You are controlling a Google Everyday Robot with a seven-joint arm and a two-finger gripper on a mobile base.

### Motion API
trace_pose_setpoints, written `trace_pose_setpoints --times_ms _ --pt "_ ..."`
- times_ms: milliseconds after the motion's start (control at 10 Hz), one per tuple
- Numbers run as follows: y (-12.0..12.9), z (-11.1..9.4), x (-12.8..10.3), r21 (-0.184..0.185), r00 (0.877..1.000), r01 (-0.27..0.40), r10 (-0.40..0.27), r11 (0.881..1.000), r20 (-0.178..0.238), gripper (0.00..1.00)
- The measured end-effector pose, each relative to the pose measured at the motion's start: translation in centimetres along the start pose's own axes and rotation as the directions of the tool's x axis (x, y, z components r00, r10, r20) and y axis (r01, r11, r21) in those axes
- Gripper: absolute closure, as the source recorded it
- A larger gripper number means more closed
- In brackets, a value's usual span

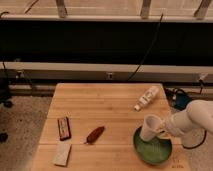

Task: Place the ceramic cup in the ceramic bowl

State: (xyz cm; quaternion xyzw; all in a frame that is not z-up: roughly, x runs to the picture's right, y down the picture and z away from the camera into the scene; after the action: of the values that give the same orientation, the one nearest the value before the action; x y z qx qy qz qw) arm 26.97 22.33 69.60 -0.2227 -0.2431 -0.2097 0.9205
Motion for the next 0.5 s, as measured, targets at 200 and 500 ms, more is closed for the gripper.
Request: trace_pose_setpoints --times_ms 200,500 --pt "0.08 0.00 -0.02 -0.001 1.000 0.002 -0.002 1.000 0.004 0.79" --pt "0.17 0.03 -0.06 -0.002 1.000 0.005 -0.005 1.000 0.010 0.79"
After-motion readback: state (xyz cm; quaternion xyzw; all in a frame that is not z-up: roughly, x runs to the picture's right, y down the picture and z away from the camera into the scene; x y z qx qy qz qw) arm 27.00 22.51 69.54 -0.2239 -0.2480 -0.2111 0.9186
